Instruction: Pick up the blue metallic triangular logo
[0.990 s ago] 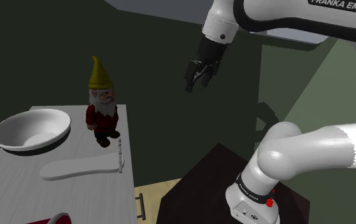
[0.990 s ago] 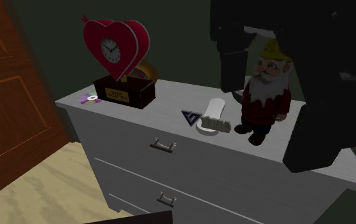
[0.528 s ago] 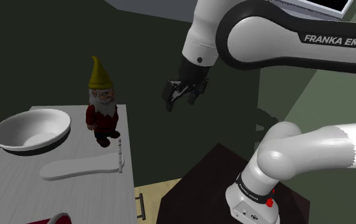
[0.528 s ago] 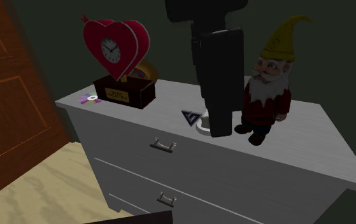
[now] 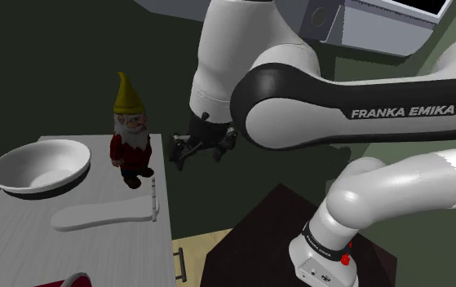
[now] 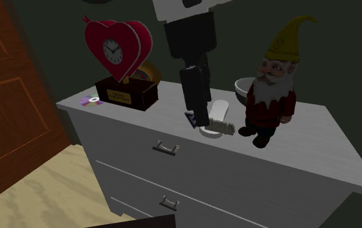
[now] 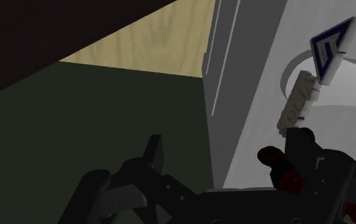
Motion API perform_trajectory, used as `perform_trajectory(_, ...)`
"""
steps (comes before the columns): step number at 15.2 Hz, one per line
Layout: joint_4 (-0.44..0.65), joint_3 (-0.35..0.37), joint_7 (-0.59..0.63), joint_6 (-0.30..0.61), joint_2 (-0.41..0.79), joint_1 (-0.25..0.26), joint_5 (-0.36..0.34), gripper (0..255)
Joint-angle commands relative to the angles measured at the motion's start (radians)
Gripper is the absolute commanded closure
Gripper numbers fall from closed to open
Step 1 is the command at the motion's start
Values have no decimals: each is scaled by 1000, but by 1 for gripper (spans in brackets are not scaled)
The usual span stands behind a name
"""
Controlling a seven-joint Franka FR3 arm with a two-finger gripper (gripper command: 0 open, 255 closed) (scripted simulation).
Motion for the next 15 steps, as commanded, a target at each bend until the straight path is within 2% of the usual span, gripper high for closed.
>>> perform_trajectory(1, 26, 90, 97, 42, 47, -41, -1, 0)
perform_trajectory(5, 108, 295, 287, 112, 158, -179, -43, 0)
perform_trajectory(8, 189, 493, 439, 150, 243, -342, -103, 0)
perform_trajectory(15, 151, 592, 472, 232, 270, -413, -110, 0)
